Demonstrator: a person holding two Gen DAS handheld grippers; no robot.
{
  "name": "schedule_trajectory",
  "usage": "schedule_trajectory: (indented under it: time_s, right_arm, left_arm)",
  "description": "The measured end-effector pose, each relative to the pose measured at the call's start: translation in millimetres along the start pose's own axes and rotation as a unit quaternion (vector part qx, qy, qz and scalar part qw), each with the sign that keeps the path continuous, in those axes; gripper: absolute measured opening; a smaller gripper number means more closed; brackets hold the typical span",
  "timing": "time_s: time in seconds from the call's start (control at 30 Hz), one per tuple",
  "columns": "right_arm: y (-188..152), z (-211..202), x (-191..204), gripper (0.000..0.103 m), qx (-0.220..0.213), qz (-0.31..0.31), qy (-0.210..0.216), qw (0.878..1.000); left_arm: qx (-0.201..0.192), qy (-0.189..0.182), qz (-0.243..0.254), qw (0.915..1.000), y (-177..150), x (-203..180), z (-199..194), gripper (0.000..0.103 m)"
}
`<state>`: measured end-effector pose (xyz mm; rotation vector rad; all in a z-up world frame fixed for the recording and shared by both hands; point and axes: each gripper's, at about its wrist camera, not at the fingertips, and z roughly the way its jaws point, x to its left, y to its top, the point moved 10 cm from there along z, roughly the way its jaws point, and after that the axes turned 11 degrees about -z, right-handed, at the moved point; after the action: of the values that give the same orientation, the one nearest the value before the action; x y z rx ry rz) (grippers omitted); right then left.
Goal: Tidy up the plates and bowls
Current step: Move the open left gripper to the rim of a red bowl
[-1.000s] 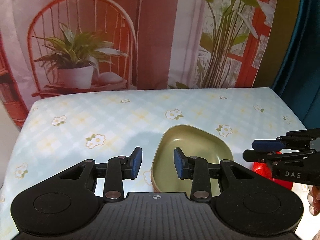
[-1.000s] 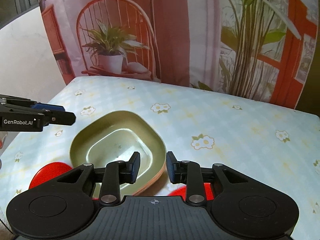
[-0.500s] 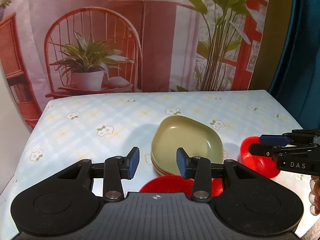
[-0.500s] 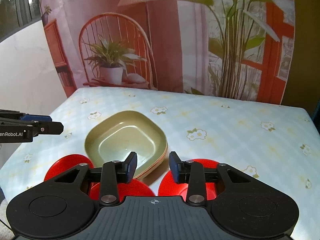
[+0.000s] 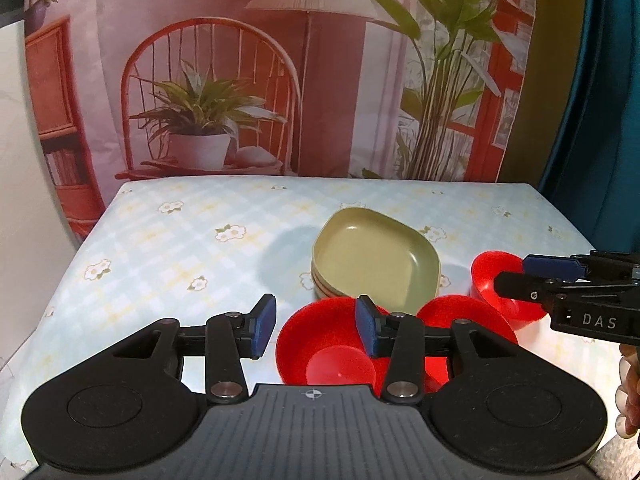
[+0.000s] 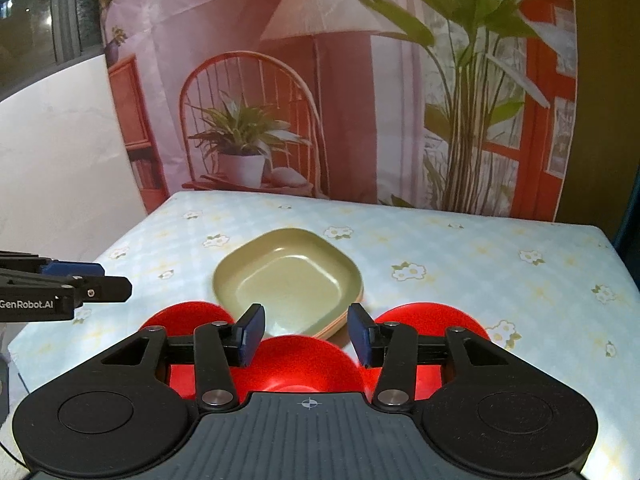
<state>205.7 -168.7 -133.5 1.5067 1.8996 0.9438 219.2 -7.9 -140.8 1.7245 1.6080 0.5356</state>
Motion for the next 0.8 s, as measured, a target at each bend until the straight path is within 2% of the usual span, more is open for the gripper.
schedule_trajectory:
  time_s: [0.33,0.8]
  right_arm:
    - [-13,-8,30,0.043,-0.001,-0.029,0.009,1.0]
    - [-17,8,39,0.043,0.008,-0.044,0.021,0.999]
  left_arm:
    - [-0.018,0.012,-0.006,0.9998,-15,12,-15,0.046]
    - [0.012,0.008,-0.034,0.9993,-29,26,11,0.046]
